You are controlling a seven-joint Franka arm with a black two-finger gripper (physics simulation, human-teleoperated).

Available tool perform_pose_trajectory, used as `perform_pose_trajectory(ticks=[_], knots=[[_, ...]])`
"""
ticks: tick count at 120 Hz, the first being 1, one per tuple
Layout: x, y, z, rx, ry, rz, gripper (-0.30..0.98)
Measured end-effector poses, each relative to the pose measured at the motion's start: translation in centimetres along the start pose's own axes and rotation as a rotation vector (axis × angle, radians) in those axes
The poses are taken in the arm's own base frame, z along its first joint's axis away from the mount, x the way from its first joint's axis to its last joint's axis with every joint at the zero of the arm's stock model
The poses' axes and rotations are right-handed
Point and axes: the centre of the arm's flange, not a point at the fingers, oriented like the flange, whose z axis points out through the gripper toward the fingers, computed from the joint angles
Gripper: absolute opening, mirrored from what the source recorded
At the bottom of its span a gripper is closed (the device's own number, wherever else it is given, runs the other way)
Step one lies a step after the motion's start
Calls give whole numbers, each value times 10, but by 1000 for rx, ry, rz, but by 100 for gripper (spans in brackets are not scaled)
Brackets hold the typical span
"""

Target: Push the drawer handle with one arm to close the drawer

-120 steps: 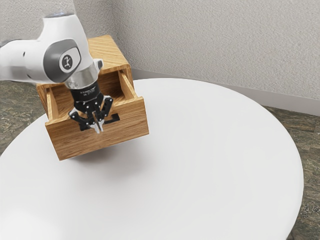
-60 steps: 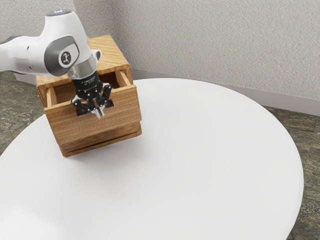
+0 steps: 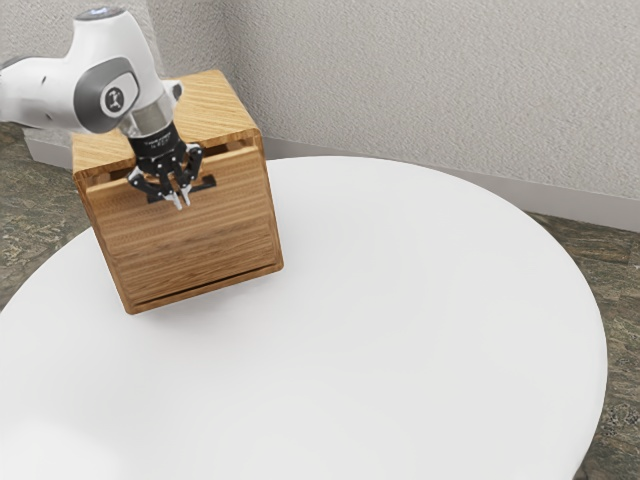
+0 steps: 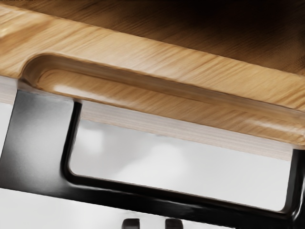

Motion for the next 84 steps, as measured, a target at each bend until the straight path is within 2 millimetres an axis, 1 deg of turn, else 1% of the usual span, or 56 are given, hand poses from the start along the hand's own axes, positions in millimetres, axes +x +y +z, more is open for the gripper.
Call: perform_pose_trajectory(ticks=[16,31,42,47,61,64,68,71,78,84], knots=[[16,6,0,-16,17,20,-3],[38,5,5,-21,27,19,-3],[37,14,8,-27,27,44,-6],[37,15,8,-27,29,51,-5],[36,18,12,-26,30,67,-4],[35,15,14,-19,30,67,-3],[25,14,17,-5,25,70,-3],[11,14,20,5,13,77,-2],[-41,21,23,27,-23,106,0],[-90,31,6,29,-35,141,2]])
